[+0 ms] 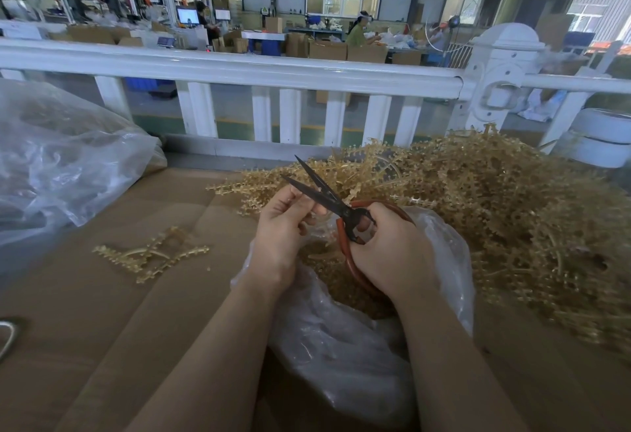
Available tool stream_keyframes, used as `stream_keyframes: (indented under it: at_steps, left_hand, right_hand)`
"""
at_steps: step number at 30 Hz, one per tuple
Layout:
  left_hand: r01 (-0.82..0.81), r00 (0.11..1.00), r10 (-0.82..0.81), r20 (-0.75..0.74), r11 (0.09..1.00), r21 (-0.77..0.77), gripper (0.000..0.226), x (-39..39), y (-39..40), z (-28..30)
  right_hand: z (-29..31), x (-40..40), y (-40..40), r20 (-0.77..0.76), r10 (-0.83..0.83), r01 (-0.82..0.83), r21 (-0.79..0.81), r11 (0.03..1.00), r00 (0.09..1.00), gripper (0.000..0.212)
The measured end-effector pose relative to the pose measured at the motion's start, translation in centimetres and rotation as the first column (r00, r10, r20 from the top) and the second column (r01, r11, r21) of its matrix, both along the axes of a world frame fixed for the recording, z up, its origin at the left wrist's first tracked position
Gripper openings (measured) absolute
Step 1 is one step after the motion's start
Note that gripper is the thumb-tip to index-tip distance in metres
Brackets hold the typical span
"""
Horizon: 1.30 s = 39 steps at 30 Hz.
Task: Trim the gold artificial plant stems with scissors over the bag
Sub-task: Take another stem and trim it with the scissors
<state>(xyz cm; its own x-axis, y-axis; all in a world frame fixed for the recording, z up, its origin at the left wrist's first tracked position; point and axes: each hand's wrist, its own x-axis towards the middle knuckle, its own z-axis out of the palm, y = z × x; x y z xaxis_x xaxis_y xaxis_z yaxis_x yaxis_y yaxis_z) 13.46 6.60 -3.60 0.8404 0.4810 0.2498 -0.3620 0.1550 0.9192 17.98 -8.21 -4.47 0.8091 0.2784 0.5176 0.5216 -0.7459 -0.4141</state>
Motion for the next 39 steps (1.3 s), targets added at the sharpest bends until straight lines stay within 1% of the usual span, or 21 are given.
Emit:
stream_keyframes:
  at_steps: [6,9,14,18,21,22,23,25,26,27,31,33,36,38,39]
  left_hand:
    - [0.102,0.995,-0.097,0.037,0.982,-0.158,0.025,-0.4,-0.2,0.6]
    - [0.127,0.992,-0.120,0.045,0.972,-0.198,0.022,-0.5,-0.2,0.8]
    - [0.130,0.991,-0.120,0.061,0.969,-0.208,0.024,-0.7,-0.2,0.8]
    - [0.146,0.989,-0.135,0.068,0.966,-0.213,0.020,-0.6,0.0,0.7]
    - [0.098,0.995,-0.094,0.031,0.980,-0.171,0.020,-0.4,0.3,0.4]
    - [0.080,0.997,-0.078,0.021,0.983,-0.164,0.019,-0.4,0.4,0.3]
    - [0.071,0.997,-0.069,0.018,0.982,-0.176,0.016,-0.4,0.4,0.3]
    - [0.070,0.998,-0.068,0.012,0.975,-0.212,0.010,-0.4,0.4,0.3]
    - [0.065,0.998,-0.066,0.003,0.974,-0.217,0.009,-0.4,0.4,0.4]
    - [0.059,0.998,-0.062,-0.007,0.974,-0.219,0.009,-0.4,0.4,0.4]
    - [0.047,0.999,-0.052,-0.013,0.969,-0.241,0.008,-0.4,0.2,0.4]
    - [0.047,0.999,-0.048,-0.003,0.977,-0.206,0.007,-0.4,0.1,0.4]
    - [0.055,0.998,-0.055,0.000,0.987,-0.148,0.007,-0.4,0.0,0.4]
    - [0.072,0.997,-0.072,0.008,0.983,-0.172,0.006,-0.5,-0.1,0.4]
    - [0.072,0.997,-0.072,0.009,0.982,-0.177,0.005,-0.5,-0.1,0.4]
  right_hand:
    - [-0.1,-0.2,0.1,0.049,0.020,-0.022,0.047,0.999,0.999,0.045]
    - [-0.1,-0.2,0.0,0.050,0.034,-0.036,0.050,0.998,0.998,0.045]
    - [0.0,-0.3,-0.1,0.041,0.038,-0.040,0.068,0.997,0.998,0.046]
    - [0.0,-0.2,0.0,0.023,0.043,-0.045,0.076,0.996,0.999,0.049]
    - [-0.1,-0.1,0.1,0.025,0.063,-0.066,0.122,0.990,0.998,0.048]
    - [-0.1,0.0,0.1,-0.008,0.087,-0.084,0.165,0.983,0.996,0.045]
    - [-0.2,0.2,0.0,-0.074,0.125,-0.106,0.225,0.969,0.989,0.042]
    - [-0.1,0.4,0.1,-0.242,0.207,-0.117,0.340,0.933,0.948,0.039]
    - [-0.1,0.5,0.1,-0.295,0.234,-0.114,0.373,0.921,0.926,0.041]
    - [0.0,0.5,0.2,-0.316,0.256,-0.120,0.393,0.912,0.914,0.041]
    - [0.1,0.3,0.3,-0.318,0.319,-0.146,0.464,0.873,0.893,0.037]
    - [0.4,0.1,0.4,-0.352,0.379,-0.154,0.527,0.836,0.856,0.038]
    - [0.9,-0.3,0.3,-0.367,0.462,-0.164,0.611,0.774,0.807,0.044]
    - [1.1,-0.4,0.4,-0.370,0.487,-0.179,0.622,0.763,0.791,0.038]
    - [1.1,-0.4,0.4,-0.377,0.480,-0.176,0.611,0.771,0.793,0.037]
